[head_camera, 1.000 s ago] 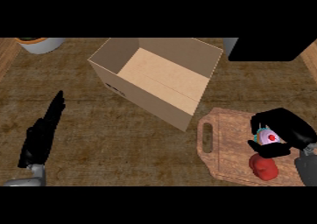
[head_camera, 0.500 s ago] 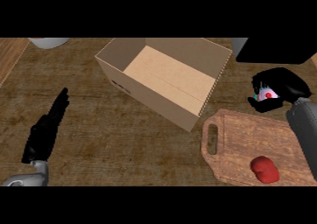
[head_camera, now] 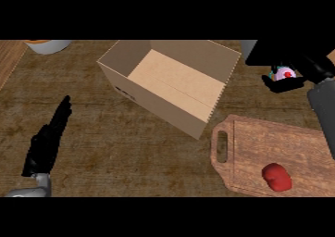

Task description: Pick the cupcake from the cutting board and place it in the cardboard box

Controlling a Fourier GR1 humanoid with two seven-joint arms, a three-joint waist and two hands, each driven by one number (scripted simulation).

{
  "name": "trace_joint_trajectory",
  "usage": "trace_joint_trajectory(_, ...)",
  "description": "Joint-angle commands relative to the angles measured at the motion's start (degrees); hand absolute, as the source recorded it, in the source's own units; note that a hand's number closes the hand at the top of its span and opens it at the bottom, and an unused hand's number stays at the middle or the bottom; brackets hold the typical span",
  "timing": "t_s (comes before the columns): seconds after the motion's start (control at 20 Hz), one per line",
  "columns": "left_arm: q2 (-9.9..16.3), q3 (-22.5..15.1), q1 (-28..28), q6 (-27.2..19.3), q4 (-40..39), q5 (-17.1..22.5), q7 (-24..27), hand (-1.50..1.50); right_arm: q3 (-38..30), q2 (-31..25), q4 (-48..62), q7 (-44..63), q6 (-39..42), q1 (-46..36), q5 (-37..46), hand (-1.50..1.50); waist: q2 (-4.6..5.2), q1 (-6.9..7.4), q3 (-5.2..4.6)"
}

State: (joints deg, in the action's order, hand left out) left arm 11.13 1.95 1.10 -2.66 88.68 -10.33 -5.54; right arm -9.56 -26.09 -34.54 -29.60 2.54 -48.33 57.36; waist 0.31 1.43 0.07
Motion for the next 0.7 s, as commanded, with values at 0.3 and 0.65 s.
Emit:
trace_joint_trajectory(0.3,-0.91,0.07,-1.09,-1.23,-0.57,-1.18,1.04,0.0,-5.38,5.47,-7.02,-6.32,14.66,-7.52,-14.26,1.5,-0.55,-1.41,-0.1)
trace_joint_trajectory(0.65,-0.59,0.91,-1.92,-0.22,-1.49,-1.03,3.3,0.0,-4.2,10.77,-11.96,2.46,17.11,-11.51,-17.07,1.5,-0.36,-1.1,-0.11)
